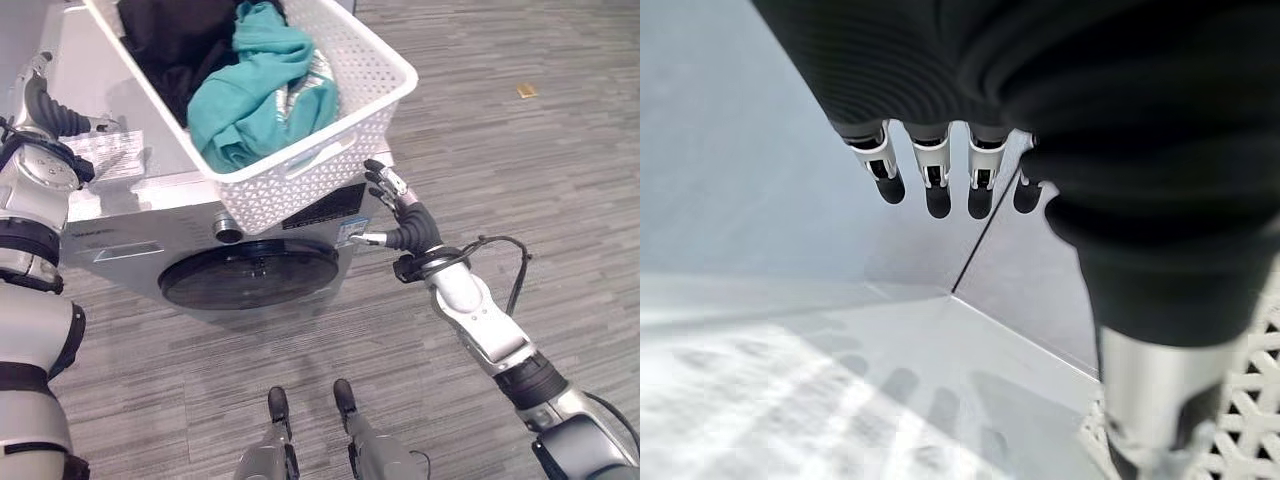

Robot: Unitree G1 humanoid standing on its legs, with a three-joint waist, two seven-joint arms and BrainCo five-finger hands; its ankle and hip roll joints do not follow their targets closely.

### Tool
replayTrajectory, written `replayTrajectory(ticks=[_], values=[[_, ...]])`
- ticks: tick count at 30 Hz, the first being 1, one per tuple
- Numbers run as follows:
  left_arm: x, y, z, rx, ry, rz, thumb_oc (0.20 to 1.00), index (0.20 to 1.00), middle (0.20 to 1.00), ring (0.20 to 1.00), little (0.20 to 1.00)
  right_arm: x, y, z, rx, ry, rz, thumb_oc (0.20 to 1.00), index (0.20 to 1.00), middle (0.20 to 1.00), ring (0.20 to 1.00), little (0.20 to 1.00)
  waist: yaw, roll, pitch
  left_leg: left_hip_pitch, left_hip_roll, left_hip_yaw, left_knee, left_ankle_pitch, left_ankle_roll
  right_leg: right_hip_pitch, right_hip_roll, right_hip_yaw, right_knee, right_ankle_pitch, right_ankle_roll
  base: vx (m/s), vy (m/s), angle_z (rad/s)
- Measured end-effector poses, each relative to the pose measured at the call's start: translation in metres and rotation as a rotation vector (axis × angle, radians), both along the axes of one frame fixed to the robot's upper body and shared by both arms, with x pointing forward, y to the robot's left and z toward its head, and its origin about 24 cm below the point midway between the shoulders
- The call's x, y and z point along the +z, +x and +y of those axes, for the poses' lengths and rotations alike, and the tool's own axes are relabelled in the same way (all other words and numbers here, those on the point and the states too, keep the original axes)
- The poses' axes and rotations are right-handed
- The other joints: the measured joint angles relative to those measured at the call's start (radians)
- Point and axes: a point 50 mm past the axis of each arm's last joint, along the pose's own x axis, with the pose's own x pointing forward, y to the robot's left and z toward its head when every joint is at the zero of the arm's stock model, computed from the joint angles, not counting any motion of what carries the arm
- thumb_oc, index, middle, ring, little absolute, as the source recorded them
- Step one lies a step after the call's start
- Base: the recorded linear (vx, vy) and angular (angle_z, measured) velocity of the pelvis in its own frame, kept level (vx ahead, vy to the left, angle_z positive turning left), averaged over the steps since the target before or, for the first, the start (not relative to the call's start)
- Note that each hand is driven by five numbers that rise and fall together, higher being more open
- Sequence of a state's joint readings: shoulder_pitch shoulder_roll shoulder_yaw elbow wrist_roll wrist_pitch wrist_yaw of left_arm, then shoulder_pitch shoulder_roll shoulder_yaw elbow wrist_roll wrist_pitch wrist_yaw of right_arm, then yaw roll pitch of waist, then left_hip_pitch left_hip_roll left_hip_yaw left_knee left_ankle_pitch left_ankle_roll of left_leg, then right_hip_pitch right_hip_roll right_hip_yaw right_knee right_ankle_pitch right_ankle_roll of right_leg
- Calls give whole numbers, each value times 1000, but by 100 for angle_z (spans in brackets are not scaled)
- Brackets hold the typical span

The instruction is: Grab the laundry basket,head to the washer,open it,put in the laundry and shut it.

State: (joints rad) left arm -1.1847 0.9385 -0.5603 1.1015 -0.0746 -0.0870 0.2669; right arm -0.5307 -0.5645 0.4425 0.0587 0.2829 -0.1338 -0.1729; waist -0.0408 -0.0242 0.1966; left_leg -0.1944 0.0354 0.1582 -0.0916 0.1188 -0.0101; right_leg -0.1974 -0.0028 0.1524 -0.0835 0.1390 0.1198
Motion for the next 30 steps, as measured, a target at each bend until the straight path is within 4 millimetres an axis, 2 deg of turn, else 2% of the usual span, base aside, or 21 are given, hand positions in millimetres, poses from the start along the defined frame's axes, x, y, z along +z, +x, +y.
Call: replayTrajectory(ticks=[2,5,10,12,16,18,19,22,23,26,29,30], values=[[-7,0,-6,-47,-1,-1,1000,1000,1000,1000,1000,1,10,-9,-52,2,16,1000,1000,1000,1000,1000,7,0,0,0,0,-14,0,2,-3,6,-1,-16,0,-7,-8,-21,-22,24],[-21,-3,-5,-72,-36,3,1000,1000,1000,1000,1000,6,19,-19,-113,4,10,1000,1000,1000,1000,1000,32,0,0,-11,-2,-40,0,7,-11,5,-1,-37,0,-16,-23,-14,-10,19],[-47,-24,-11,-207,-117,-48,1000,1000,1000,1000,1000,19,36,-43,-226,4,7,1000,1000,1000,1000,1000,61,0,-1,-21,-3,-59,0,12,-11,4,-2,-56,0,-15,-26,-5,0,13],[-67,-33,-9,-216,-129,-10,1000,1000,1000,1000,1000,25,39,-57,-277,-7,5,1000,1000,1000,1000,1000,80,-2,-2,-23,-4,-68,0,13,-10,5,-3,-68,0,-16,-26,17,4,14],[-81,-40,-2,-195,-145,20,1000,1000,1000,1000,1000,35,42,-67,-316,-17,-12,1000,1000,1000,1000,1000,86,-3,-3,-26,-6,-85,0,14,-12,9,-4,-82,0,-18,-27,17,-4,11],[-85,-40,-2,-197,-152,30,1000,1000,1000,1000,1000,44,50,-80,-373,-37,-13,1000,1000,1000,1000,1000,90,-3,-3,-32,-9,-97,0,16,-15,10,-6,-95,0,-20,-30,19,-5,17],[-87,-39,-4,-204,-159,32,1000,1000,1000,1000,1000,57,59,-99,-458,-59,-7,1000,1000,1000,1000,1000,97,-3,-3,-35,-10,-105,0,19,-17,10,-7,-103,0,-20,-31,4,2,17],[-93,-42,-1,-198,-186,44,1000,1000,1000,1000,1000,92,67,-128,-589,-62,-32,1000,1000,1000,1000,1000,115,-3,-3,-35,-11,-111,0,24,-13,12,-8,-109,0,-20,-31,-6,11,9],[-100,-45,2,-188,-202,60,1000,1000,1000,1000,1000,112,70,-136,-637,-47,-55,1000,1000,1000,1000,1000,120,-3,-3,-32,-12,-111,0,24,-12,15,-9,-109,0,-20,-31,-6,3,5],[-111,-51,5,-175,-215,89,1000,1000,1000,1000,1000,133,65,-139,-658,-47,-116,1000,1000,1000,1000,1000,123,-5,-4,-29,-14,-118,0,28,-8,21,-9,-112,0,-20,-30,4,10,6],[-126,-61,10,-148,-269,90,1000,1000,1000,1000,1000,136,58,-118,-578,-96,-181,1000,1000,1000,1000,1000,116,-5,-4,-22,-15,-116,0,28,-8,28,-10,-113,0,-21,-30,21,-9,0],[-132,-64,9,-148,-300,80,1000,1000,1000,1000,1000,135,47,-109,-538,-178,-233,1000,1000,1000,1000,1000,111,-6,-5,-18,-14,-121,0,27,-8,35,-10,-116,0,-27,-24,37,-27,12]])
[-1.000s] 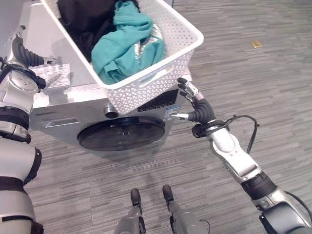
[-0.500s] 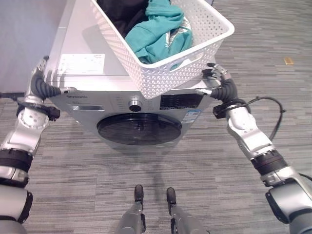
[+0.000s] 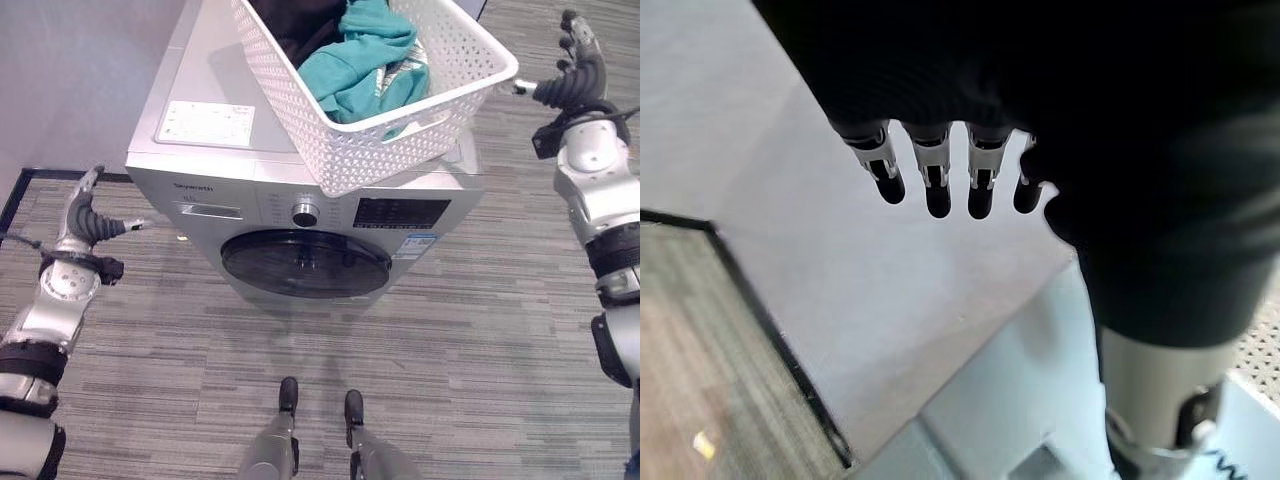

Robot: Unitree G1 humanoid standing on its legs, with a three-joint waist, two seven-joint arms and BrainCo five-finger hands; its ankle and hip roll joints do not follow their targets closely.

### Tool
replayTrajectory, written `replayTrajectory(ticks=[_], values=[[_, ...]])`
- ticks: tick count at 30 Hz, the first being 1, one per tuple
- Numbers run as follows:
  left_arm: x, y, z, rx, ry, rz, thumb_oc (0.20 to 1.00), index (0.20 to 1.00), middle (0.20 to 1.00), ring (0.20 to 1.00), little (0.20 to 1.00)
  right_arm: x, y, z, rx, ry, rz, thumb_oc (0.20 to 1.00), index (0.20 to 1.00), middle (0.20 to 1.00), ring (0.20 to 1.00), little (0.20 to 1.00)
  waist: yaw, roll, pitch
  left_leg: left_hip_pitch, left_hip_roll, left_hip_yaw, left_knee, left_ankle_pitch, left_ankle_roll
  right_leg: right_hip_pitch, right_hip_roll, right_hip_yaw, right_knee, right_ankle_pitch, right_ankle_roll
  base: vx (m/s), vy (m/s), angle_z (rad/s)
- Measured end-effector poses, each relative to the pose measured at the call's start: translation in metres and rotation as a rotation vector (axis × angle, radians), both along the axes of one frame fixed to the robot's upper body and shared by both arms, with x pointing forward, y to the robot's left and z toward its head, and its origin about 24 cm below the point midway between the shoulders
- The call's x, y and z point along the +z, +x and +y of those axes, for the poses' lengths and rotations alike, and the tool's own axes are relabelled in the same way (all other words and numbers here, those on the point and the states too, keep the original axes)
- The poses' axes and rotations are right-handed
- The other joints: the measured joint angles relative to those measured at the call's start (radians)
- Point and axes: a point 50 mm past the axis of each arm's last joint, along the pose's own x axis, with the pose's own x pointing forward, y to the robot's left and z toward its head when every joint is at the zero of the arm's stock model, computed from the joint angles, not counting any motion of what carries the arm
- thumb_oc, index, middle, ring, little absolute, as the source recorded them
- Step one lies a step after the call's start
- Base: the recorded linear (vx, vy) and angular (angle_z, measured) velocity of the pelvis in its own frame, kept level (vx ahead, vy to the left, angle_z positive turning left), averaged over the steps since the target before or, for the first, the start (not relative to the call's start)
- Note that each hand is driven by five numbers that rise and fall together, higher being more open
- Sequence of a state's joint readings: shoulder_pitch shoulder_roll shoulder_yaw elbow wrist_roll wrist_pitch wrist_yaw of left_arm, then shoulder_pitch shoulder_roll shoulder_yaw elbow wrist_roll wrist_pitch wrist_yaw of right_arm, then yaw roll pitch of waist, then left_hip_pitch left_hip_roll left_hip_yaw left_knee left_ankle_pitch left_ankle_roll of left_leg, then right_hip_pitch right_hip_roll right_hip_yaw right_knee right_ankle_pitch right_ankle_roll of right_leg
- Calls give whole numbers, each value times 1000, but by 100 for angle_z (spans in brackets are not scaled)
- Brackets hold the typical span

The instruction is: Grab the laundry basket,head to the washer,open it,put in the laundry and shut it.

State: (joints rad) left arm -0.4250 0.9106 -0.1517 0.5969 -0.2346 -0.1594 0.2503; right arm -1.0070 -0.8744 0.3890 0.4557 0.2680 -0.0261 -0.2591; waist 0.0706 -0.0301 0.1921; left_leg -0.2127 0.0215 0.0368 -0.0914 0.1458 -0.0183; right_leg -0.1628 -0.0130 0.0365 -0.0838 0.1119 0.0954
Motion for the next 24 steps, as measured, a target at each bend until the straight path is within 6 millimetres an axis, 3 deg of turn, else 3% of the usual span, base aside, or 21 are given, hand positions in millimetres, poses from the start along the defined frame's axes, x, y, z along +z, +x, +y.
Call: replayTrajectory(ticks=[3,5,8,11,16,20,24], values=[[-14,-9,3,28,-41,18,1000,1000,1000,1000,1000,-7,-19,16,67,-163,-45,1000,1000,1000,1000,1000,-2,-8,-5,20,0,-2,0,-2,0,22,0,-10,0,-4,-1,16,-11,6],[-18,-9,-2,14,-80,9,1000,1000,1000,1000,1000,-8,-26,7,35,-264,-28,1000,1000,1000,1000,1000,-2,-17,-11,23,-1,-4,0,-9,-8,27,-2,-15,0,-8,-3,18,-10,5],[-40,-20,0,19,-102,88,1000,1000,1000,1000,1000,-5,-33,-2,24,-370,-6,1000,1000,1000,1000,1000,-9,-38,-24,40,-2,-4,0,-11,-6,43,-5,-12,0,-16,4,0,-7,0],[-67,-36,0,25,-154,165,1000,1000,1000,1000,1000,10,-51,8,110,-539,-23,1000,1000,1000,1000,1000,-19,-52,-34,56,-5,-2,0,-13,-2,58,-7,-10,0,-17,2,-23,-6,-2],[-99,-52,-3,47,-214,253,1000,1000,1000,1000,1000,17,-46,34,213,-664,-2,1000,1000,1000,1000,1000,-21,-77,-60,58,-5,0,0,-14,-1,60,-8,-10,-1,-19,1,-62,-9,-1],[-126,-68,-5,67,-271,336,1000,1000,1000,1000,1000,23,-37,64,297,-802,39,1000,1000,1000,1000,1000,2,-86,-68,56,-6,0,0,-13,-2,57,-10,-9,-1,-20,2,-60,-2,2],[-141,-83,0,107,-292,391,1000,1000,1000,1000,1000,25,-15,78,283,-873,100,1000,1000,1000,1000,1000,31,-99,-77,41,-7,-4,0,-13,-3,46,-10,-17,-1,-22,3,-52,-3,4]])
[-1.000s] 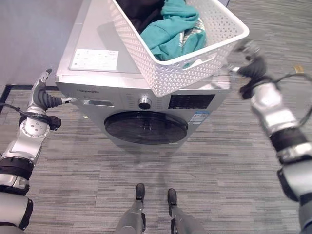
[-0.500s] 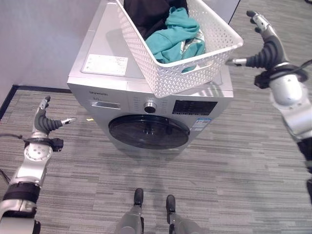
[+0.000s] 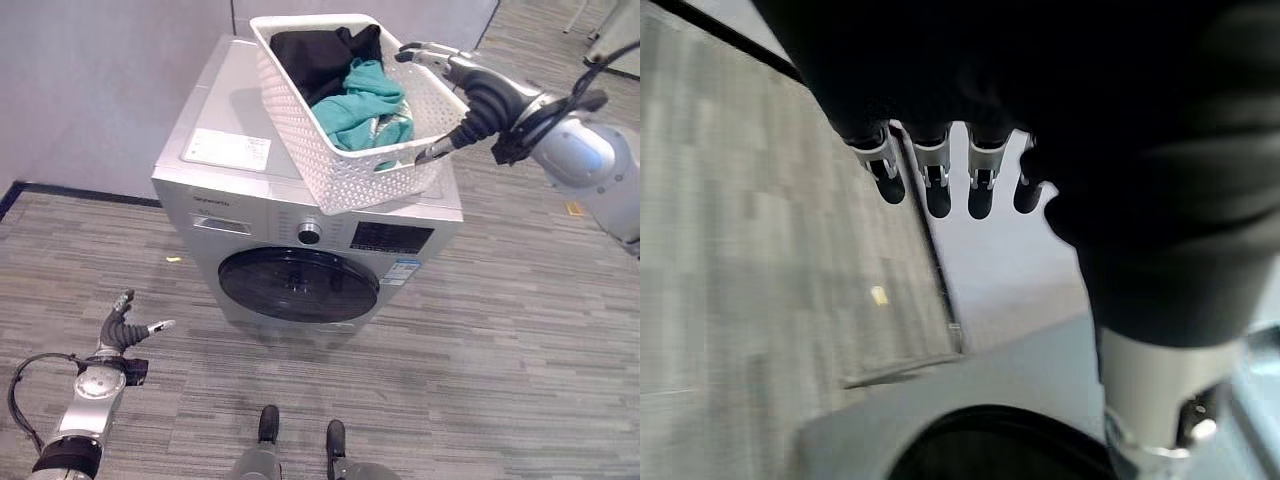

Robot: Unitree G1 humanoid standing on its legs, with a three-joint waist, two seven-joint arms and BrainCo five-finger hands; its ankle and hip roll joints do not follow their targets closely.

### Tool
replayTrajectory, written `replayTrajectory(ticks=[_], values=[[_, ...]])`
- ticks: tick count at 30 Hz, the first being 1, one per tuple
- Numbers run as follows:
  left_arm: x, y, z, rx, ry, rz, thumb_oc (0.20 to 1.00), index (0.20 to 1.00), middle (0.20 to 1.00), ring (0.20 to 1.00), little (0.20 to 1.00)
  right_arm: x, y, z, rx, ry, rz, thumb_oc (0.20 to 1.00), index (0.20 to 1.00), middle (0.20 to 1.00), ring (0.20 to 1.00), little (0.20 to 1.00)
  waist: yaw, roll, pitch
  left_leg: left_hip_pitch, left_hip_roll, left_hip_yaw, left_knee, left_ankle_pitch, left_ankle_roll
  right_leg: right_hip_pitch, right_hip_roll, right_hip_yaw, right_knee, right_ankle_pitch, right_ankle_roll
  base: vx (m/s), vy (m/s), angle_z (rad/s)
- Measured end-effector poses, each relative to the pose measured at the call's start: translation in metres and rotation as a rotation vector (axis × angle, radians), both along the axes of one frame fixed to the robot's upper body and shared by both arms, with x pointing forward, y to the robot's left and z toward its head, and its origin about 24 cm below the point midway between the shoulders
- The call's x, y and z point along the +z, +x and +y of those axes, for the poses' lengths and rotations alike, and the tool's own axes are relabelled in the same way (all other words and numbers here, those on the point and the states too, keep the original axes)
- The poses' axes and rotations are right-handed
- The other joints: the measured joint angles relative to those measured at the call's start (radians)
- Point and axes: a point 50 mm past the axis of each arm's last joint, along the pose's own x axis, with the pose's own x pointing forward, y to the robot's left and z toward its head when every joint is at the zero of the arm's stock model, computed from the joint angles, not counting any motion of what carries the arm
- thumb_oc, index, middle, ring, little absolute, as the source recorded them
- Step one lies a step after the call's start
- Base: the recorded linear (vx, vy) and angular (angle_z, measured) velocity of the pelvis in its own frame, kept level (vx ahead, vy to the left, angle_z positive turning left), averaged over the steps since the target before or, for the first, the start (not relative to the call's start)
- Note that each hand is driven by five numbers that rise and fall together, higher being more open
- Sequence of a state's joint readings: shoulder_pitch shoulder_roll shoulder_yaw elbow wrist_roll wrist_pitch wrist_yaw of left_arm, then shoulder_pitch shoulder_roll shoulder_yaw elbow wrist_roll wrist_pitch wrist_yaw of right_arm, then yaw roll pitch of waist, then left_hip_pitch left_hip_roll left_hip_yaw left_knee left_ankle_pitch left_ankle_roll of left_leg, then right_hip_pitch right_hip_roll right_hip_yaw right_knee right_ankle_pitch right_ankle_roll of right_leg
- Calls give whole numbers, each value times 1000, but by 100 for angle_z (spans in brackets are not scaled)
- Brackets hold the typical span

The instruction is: Grab the laundry basket,head to the washer,open it,put in the laundry and shut it.

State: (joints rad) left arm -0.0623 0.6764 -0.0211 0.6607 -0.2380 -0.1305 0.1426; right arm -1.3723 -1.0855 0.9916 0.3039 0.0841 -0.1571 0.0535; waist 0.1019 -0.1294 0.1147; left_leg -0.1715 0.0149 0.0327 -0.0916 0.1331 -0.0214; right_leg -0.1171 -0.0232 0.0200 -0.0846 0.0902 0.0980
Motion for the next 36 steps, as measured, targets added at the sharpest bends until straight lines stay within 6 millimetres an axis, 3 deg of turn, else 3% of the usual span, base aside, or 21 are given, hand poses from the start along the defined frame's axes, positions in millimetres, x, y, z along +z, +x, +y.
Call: replayTrajectory(ticks=[8,16,22,23,24,25,36], values=[[-15,-19,0,27,-51,43,1000,1000,1000,1000,1000,0,16,-7,-106,-86,22,1000,1000,1000,1000,1000,35,-10,-7,-25,-11,-35,0,1,-1,-10,-8,-36,0,-5,6,-13,-6,13],[-15,-18,-1,26,-52,42,1000,1000,1000,1000,1000,-19,19,-5,-125,-193,132,1000,1000,1000,1000,1000,34,-14,-8,-24,-16,-51,0,1,-1,-3,-12,-52,0,-11,15,5,1,6],[-17,-18,-3,17,-66,46,1000,1000,1000,1000,1000,-23,17,0,-109,-217,154,1000,1000,1000,1000,1000,22,-14,-8,-21,-17,-49,0,1,-1,-2,-13,-50,0,-11,15,0,0,0],[-17,-18,-4,12,-66,49,1000,1000,1000,1000,1000,-23,17,1,-107,-224,151,871,871,871,871,871,21,-14,-8,-21,-16,-48,0,1,-1,-2,-13,-50,0,-11,15,0,0,0],[-18,-18,-5,10,-68,51,1000,1000,1000,1000,1000,-23,16,2,-103,-235,146,304,304,304,304,304,20,-14,-8,-21,-16,-48,0,1,-1,-2,-13,-49,0,-11,15,0,0,0],[-18,-18,-5,9,-69,51,1000,1000,1000,1000,1000,-23,16,3,-99,-239,143,200,200,200,200,200,21,-14,-8,-21,-16,-48,0,1,-1,-2,-12,-50,0,-11,15,0,0,0],[-31,-18,-19,4,-125,61,1000,1000,1000,1000,1000,-32,9,12,-34,-310,99,200,200,200,200,200,22,-7,-4,-22,-15,-49,0,1,-1,-3,-12,-49,-6,-16,11,-1,-6,0]])
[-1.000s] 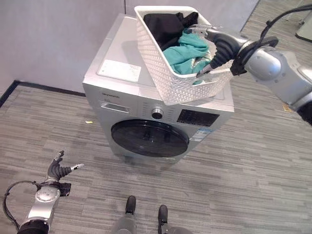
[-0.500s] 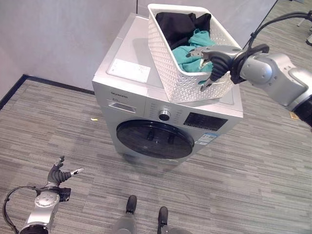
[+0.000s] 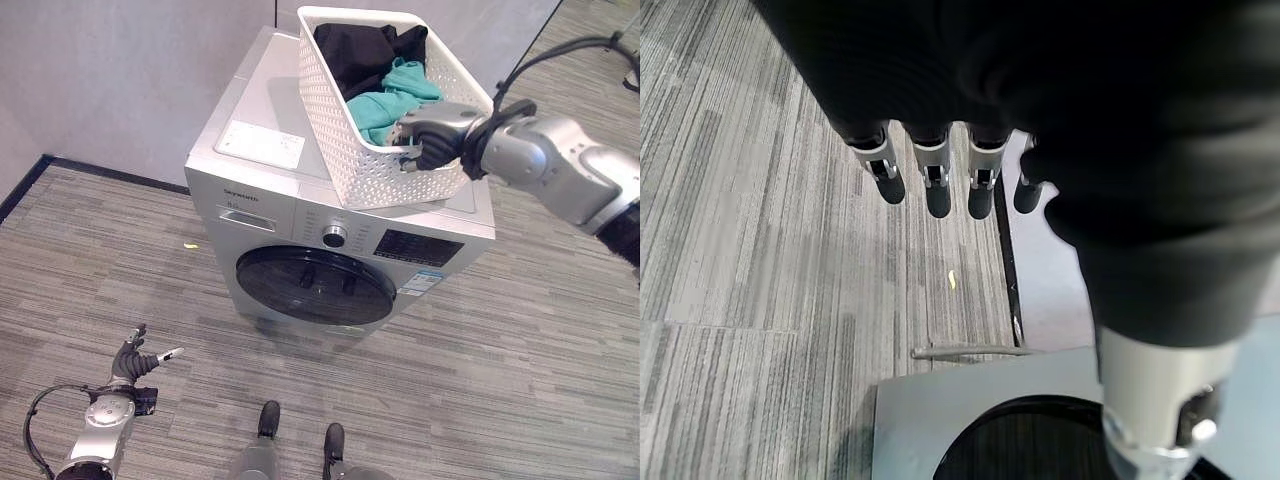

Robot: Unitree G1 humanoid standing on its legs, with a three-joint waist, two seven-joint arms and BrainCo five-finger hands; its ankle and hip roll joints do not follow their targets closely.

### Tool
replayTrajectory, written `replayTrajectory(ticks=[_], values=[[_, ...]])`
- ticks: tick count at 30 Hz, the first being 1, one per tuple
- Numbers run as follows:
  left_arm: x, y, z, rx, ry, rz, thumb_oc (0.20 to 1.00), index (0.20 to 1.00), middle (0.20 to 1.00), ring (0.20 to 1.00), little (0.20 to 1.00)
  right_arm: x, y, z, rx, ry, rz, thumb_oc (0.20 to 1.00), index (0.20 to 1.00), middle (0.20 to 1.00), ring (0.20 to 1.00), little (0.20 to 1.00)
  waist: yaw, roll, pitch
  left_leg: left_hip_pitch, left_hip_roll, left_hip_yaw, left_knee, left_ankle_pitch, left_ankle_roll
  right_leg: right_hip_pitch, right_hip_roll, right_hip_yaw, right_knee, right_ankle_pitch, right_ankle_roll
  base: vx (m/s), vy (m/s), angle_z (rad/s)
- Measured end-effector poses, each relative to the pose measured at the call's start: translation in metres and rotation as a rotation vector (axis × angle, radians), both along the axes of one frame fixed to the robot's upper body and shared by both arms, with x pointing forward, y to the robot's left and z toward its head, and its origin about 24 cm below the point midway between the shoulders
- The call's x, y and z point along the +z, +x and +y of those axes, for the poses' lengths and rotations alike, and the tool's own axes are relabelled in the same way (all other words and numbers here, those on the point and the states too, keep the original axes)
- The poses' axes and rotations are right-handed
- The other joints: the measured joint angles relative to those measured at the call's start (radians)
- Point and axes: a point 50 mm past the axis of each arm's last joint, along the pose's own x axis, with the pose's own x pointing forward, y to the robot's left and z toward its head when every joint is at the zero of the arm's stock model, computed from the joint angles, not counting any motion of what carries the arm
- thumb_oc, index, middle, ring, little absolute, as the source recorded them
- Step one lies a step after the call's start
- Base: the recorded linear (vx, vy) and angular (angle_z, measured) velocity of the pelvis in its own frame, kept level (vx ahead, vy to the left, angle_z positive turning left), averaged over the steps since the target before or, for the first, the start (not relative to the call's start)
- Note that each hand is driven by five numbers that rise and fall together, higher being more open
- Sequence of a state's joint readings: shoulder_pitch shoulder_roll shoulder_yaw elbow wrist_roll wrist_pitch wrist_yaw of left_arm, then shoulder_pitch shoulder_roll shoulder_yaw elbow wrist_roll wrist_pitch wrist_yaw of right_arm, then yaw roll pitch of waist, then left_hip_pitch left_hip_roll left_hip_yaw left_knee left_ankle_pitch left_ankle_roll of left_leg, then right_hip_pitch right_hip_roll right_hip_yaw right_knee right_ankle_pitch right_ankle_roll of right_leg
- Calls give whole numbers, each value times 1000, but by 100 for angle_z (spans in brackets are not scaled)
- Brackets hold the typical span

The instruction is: Grab the laundry basket,head to the washer,open it,put in the laundry and shut it.

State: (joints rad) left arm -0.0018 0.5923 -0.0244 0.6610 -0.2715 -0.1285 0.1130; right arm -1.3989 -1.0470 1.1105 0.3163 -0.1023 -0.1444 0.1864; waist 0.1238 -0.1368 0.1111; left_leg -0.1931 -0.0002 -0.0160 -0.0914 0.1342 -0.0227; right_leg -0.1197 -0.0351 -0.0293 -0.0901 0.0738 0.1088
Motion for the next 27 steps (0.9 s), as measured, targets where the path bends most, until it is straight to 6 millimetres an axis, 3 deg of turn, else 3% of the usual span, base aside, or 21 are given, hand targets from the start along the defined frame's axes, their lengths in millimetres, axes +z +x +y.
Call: replayTrajectory(ticks=[10,27], values=[[-6,-4,0,10,-4,28,1000,1000,1000,1000,1000,-7,-10,4,76,-217,-136,200,200,200,200,200,10,1,1,16,-1,-14,0,-3,-4,23,1,-11,-1,-4,-4,9,-42,4],[-27,-15,-3,-9,5,149,1000,1000,1000,1000,1000,-14,-6,-12,62,-628,-319,200,200,200,200,200,25,-6,-5,32,-5,-54,0,3,-14,54,1,-44,2,-15,-15,17,-52,6]])
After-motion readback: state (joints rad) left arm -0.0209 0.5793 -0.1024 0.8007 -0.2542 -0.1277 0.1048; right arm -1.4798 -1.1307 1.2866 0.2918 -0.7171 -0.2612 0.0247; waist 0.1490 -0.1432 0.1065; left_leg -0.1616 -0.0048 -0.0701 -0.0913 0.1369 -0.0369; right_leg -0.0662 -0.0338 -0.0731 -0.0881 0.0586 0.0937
